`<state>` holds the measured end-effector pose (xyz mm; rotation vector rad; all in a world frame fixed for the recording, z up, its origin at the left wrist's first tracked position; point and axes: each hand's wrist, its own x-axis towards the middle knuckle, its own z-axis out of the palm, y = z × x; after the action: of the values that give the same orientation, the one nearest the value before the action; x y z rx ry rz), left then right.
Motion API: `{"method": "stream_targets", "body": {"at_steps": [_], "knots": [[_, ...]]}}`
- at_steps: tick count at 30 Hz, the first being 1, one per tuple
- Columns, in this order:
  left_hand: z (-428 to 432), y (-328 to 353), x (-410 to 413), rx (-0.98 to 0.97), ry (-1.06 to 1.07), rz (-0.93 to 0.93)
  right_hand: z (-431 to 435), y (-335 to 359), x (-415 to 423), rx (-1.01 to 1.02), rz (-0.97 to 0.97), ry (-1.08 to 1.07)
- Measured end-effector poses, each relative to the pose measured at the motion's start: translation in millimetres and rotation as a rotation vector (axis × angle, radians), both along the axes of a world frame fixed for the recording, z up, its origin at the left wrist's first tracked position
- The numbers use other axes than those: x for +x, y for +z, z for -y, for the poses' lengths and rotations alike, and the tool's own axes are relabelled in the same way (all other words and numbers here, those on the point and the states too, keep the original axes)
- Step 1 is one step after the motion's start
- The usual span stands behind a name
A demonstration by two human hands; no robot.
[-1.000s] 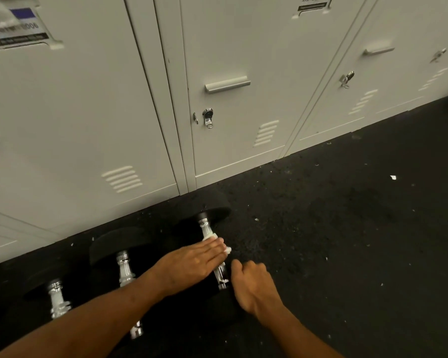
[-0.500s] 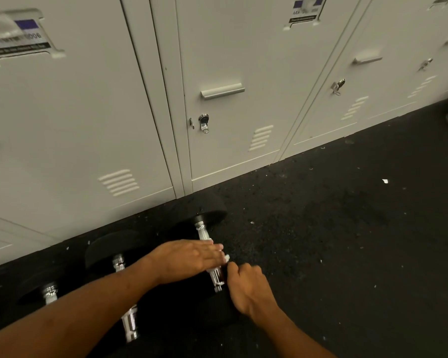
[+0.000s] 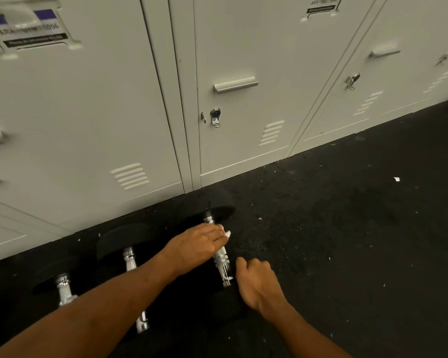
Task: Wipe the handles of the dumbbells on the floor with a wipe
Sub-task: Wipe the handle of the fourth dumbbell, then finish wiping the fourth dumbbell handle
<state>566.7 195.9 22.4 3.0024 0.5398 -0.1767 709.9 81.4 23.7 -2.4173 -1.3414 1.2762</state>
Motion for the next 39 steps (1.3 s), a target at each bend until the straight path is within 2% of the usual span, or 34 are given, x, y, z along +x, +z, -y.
{"method": "stream_targets", "body": {"at_steps": [5, 8, 12, 17, 21, 29, 33, 36, 39], "knots": [[26, -9, -7, -0.037, -0.144, 0.136, -2, 3, -2, -0.029, 0.038, 0.035], [40, -7, -7, -0.061, -0.227, 0.129, -2, 11, -1, -0.053, 0.066, 0.118], [37, 5, -11, -0.126, -0.208, 0.123, -1, 21, -2, -0.088, 0.156, 0.244], [25, 54, -36, -0.018, -0.229, 0.091, -6, 50, -3, 0.007, 0.212, 0.364], [28, 113, -59, 0.101, -0.220, 0.146, -24, 94, -8, 0.138, 0.319, 0.511], [31, 260, -145, 0.440, 0.058, 0.285, -72, 271, -92, 0.633, 0.256, 0.382], [57, 338, -224, 0.618, 0.303, 0.351, -64, 345, -163, 0.825, 0.255, 0.517], [95, 387, -305, 0.753, 0.494, 0.326, -53, 390, -239, 0.967, 0.241, 0.636], [149, 427, -394, 0.798, 0.714, 0.273, -39, 424, -337, 1.102, 0.228, 0.783]]}}
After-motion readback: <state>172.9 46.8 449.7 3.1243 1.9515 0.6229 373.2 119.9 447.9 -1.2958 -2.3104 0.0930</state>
